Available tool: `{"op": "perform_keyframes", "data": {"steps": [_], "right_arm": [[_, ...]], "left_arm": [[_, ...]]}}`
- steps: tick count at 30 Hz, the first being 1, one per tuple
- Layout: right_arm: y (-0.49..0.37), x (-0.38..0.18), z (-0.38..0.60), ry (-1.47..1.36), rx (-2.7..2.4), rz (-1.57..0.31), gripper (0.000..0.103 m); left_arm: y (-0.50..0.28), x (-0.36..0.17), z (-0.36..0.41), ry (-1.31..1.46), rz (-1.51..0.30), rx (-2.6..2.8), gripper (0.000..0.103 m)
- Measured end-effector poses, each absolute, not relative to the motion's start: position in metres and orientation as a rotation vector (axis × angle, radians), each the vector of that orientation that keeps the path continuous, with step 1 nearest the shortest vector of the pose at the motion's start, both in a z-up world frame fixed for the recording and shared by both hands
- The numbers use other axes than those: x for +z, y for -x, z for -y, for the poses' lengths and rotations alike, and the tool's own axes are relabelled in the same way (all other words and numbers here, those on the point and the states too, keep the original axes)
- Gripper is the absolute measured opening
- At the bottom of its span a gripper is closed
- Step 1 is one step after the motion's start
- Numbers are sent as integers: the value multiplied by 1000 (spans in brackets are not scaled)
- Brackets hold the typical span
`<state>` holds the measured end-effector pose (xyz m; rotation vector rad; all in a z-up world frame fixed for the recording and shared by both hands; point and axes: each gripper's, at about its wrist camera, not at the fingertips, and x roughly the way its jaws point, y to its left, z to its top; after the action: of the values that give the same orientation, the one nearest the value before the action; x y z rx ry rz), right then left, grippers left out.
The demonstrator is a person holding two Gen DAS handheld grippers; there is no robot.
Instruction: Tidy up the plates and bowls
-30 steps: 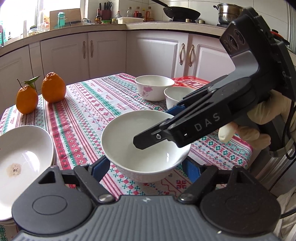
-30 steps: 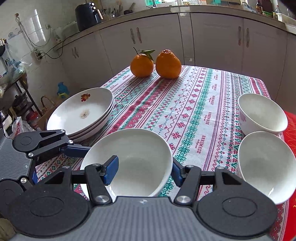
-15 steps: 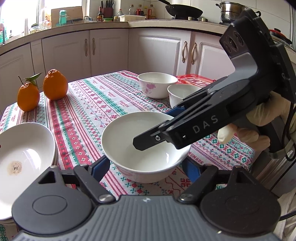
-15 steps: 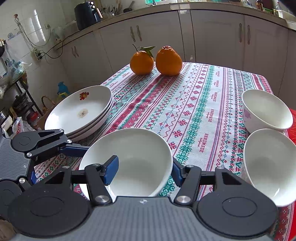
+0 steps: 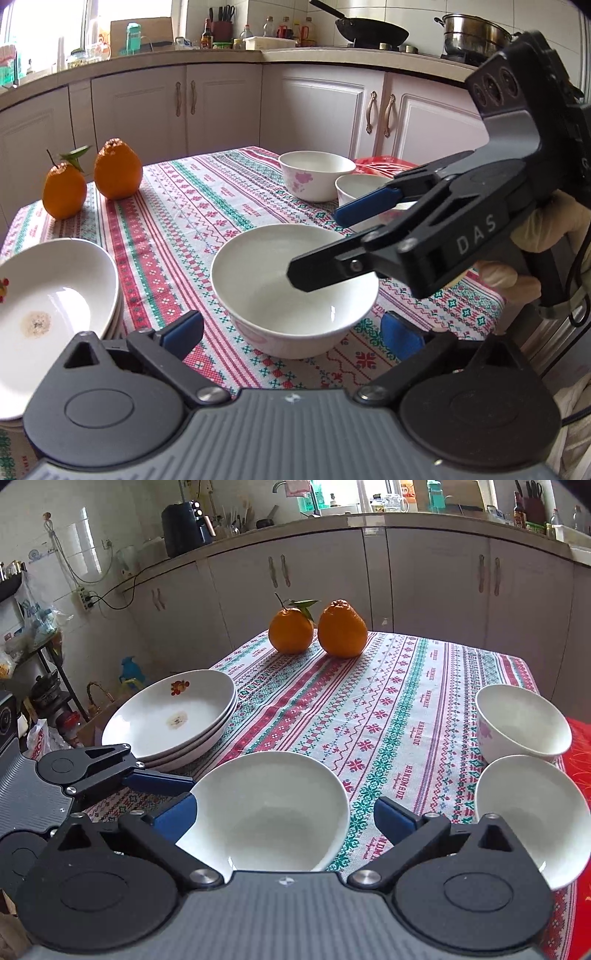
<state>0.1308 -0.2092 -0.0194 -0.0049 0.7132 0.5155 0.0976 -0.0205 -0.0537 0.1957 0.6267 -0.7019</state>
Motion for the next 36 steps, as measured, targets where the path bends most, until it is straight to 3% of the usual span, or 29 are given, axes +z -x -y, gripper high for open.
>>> {"op": "perform_keyframes", "data": {"steps": [11, 25, 36], "right_arm": [[-82, -2, 240, 79, 345, -598, 103], [-45, -11, 279, 156, 175, -586, 103], [-50, -26, 305, 160, 157, -599, 103]], "left_arm": [[-82, -28, 24, -235, -583, -696, 102], [-80, -2, 71, -296, -518, -777, 102], [-107, -7, 118, -309, -581, -858, 102]]}}
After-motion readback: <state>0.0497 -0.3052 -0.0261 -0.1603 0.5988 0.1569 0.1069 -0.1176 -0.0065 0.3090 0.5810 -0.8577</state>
